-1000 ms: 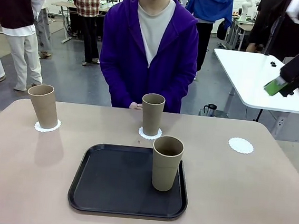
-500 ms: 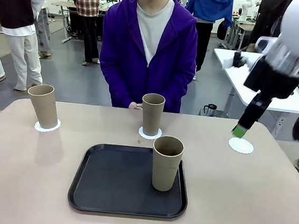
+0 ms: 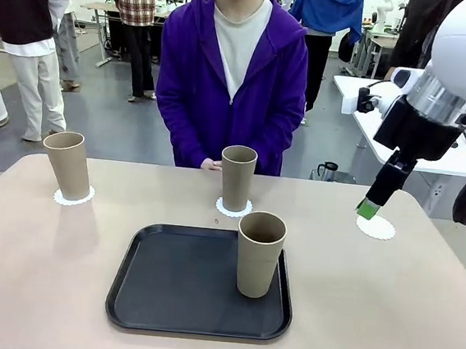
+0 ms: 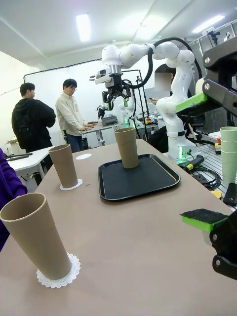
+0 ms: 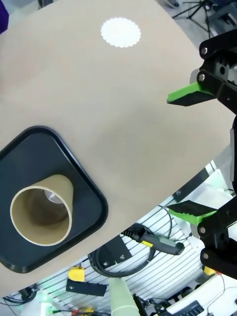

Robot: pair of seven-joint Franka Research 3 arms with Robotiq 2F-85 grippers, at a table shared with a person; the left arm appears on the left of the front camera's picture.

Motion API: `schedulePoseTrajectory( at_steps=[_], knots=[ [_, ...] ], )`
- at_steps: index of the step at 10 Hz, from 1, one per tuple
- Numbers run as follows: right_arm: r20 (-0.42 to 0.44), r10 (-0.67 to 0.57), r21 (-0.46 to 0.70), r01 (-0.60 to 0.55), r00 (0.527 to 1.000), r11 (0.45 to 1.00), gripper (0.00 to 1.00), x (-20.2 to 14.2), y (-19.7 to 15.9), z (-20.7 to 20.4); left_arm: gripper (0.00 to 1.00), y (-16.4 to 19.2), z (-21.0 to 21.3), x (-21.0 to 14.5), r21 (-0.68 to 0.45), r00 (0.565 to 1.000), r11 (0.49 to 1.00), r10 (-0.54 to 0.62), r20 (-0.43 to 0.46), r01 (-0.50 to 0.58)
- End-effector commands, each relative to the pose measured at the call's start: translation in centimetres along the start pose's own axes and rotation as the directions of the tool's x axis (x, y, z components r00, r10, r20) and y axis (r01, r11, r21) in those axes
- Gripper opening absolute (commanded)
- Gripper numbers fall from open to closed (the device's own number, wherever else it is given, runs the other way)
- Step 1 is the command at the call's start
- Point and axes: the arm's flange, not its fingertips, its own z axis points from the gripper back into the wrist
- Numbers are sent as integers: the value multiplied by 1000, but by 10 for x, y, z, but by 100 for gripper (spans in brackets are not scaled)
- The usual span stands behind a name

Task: Place coasters on the table and set cups on them.
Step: Take one Reusable plastic cup from the Flat Tray and place it on a coaster set by the human.

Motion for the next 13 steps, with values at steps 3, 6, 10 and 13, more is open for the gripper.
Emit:
schedulePoseTrajectory(
  at_steps=[3,6,10,13],
  knots=[
    [187,173,189,-208,967,960,100,-7,-18,-6,100,-1,2,-1,-3,1000,1000,-4,11,4],
    [604,134,329,-399,786,856,100,-25,-59,-43,100,-1,2,-1,-3,1000,1000,-4,11,4],
    [842,-14,327,-488,540,809,100,-56,-82,-91,100,-1,2,-1,-3,1000,1000,-4,11,4],
    [881,77,189,-496,467,847,100,-63,-80,-139,100,-1,2,-1,-3,1000,1000,-4,11,4]
  ],
)
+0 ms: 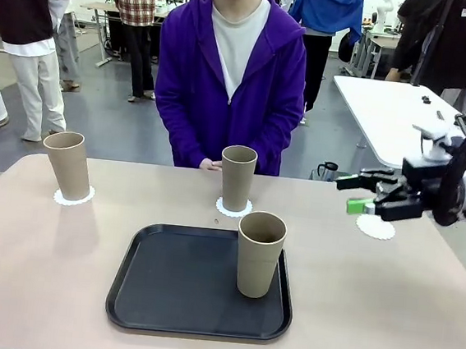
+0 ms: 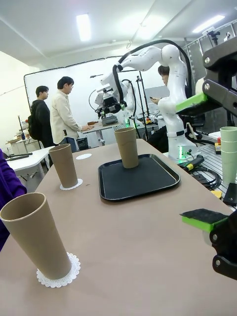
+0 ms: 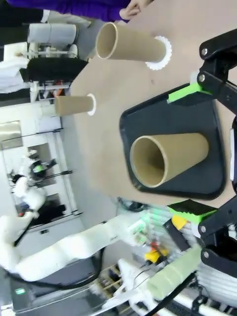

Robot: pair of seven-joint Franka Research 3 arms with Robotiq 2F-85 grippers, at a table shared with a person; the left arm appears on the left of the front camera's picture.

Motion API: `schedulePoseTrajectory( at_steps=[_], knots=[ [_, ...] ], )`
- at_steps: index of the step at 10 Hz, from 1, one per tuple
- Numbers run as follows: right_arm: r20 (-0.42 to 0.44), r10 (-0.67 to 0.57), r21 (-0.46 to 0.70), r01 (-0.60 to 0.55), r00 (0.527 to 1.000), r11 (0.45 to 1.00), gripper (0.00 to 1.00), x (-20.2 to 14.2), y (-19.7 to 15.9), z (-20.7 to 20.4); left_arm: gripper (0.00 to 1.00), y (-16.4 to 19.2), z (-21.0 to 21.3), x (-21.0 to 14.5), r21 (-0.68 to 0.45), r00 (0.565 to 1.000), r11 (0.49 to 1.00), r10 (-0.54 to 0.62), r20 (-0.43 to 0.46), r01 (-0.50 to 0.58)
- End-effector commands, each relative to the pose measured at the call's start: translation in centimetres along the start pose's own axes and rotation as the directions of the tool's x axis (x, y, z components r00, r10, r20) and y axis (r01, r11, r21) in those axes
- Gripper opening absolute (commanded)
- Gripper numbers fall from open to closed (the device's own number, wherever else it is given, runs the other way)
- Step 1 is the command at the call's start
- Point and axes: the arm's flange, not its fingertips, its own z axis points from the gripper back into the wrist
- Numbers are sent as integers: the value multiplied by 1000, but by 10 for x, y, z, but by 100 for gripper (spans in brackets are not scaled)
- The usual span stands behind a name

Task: Place coasters on the table and set cups on them.
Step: Take one Reusable plastic cup from the Flat Tray and place it on a coaster set by the human.

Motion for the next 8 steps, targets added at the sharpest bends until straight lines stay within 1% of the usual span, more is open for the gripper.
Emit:
schedulePoseTrajectory(
  at_steps=[1,2,3,4,5,6,8],
  knots=[
    [-41,76,-20,-77,996,997,100,-17,-4,-20,100,-1,1,-1,-4,1000,1000,-5,11,5],
    [-78,97,-75,-103,992,992,100,-26,-6,-23,100,-1,1,-1,-4,1000,1000,-5,11,5],
    [-106,94,-93,-104,990,990,100,-36,-9,-27,100,-1,1,-1,-4,1000,1000,-5,11,5],
    [-122,80,-75,-89,989,993,100,-40,-12,-30,100,-1,1,-1,-4,1000,1000,-5,11,5],
    [-140,67,-46,-74,988,996,100,-37,-9,-32,100,-1,1,-1,-4,1000,1000,-5,11,5],
    [-124,75,-48,-82,989,996,100,-33,-16,-21,100,-1,1,-1,-4,1000,1000,-5,11,5],
    [-124,75,-48,-82,989,996,100,-33,-16,-21,100,-1,1,-1,-4,1000,1000,-5,11,5]
  ],
)
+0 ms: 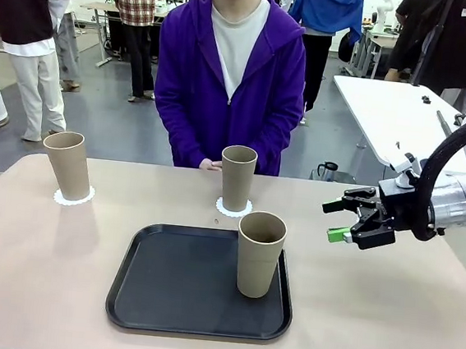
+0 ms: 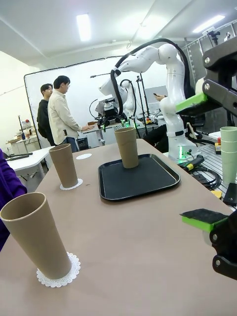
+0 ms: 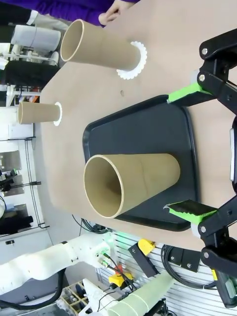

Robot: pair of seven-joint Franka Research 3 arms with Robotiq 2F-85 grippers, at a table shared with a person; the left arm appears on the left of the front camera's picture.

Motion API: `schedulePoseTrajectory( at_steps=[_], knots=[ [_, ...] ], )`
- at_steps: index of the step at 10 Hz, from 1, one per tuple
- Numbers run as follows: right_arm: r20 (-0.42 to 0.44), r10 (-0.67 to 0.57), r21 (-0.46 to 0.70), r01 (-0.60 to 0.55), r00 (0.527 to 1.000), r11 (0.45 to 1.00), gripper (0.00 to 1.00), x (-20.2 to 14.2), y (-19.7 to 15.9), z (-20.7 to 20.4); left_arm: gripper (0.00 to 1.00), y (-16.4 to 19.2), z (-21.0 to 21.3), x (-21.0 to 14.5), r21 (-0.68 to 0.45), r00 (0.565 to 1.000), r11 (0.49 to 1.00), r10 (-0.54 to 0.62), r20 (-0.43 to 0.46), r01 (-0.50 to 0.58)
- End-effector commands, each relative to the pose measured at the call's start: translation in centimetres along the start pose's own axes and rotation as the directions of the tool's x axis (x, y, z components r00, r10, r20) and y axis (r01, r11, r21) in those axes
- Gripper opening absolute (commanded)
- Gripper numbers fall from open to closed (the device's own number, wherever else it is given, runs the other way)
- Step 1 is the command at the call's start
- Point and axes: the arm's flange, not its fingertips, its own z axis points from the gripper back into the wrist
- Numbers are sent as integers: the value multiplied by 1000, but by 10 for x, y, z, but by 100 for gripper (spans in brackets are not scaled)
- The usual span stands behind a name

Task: Place coasters on the table and set cups on them.
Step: Take one Reusable plastic cup from the Flat Tray and place it on a coaster set by the human.

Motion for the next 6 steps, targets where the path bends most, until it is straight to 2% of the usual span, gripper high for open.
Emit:
schedulePoseTrajectory(
  at_steps=[1,3,4,5,6],
  knots=[
    [11,3,0,-3,1000,1000,100,2,0,2,100,-1,1,0,-4,1000,1000,-5,10,5],
    [2,0,-2,0,1000,1000,100,0,0,1,100,-1,1,0,-4,1000,1000,-5,10,5],
    [77,26,13,-27,997,1000,100,-12,-1,-10,100,-1,1,0,-4,1000,1000,-5,10,5],
    [137,0,28,-4,991,1000,100,-24,-3,-17,100,-1,1,0,-4,1000,1000,-5,10,5],
    [158,-17,39,11,987,999,100,-36,-2,-26,100,-1,1,0,-4,1000,1000,-5,10,5]
  ],
)
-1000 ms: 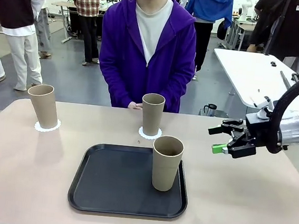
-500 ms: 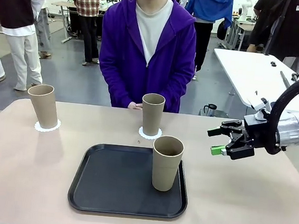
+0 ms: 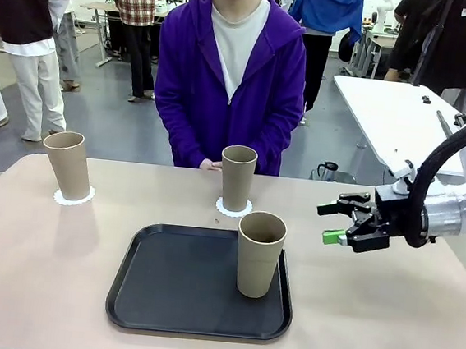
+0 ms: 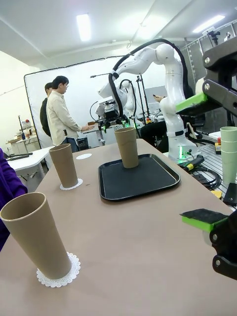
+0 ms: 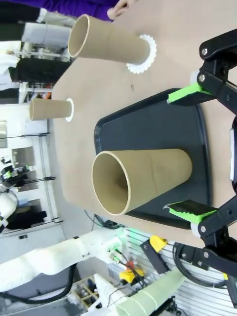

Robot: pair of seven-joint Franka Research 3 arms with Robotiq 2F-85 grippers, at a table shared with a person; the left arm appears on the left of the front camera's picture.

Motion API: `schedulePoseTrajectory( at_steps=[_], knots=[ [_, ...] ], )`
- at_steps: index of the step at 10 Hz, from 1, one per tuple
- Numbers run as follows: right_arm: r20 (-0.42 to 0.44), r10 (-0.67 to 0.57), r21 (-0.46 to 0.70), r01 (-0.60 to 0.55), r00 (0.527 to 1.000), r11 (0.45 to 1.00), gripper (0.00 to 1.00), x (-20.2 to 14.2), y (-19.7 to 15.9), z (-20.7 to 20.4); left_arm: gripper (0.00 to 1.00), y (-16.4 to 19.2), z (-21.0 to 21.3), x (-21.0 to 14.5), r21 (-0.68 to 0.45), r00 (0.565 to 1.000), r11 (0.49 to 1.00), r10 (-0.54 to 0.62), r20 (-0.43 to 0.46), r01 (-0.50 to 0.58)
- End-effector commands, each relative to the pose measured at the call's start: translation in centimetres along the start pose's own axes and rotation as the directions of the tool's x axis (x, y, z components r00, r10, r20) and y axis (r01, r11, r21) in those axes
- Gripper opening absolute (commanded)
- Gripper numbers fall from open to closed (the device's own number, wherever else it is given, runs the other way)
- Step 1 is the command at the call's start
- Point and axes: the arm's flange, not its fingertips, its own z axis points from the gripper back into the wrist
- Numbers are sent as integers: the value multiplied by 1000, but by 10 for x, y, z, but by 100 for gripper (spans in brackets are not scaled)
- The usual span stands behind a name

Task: Place coasters on the table and set cups on them.
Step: Take one Reusable plastic cup from the Flat Tray and place it on a coaster set by the human.

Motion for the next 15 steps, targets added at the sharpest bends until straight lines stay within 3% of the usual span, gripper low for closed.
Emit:
schedulePoseTrajectory(
  at_steps=[1,6,15],
  knots=[
    [80,6,22,-8,997,1000,100,-30,2,-15,100,-1,1,0,-4,1000,1000,-5,10,5],
    [127,36,148,-54,991,987,100,-52,12,-40,100,-1,1,0,-4,1000,1000,-5,10,5],
    [141,3,190,-30,990,981,100,-55,0,-71,100,-1,1,0,-4,1000,1000,-5,10,5]
  ],
)
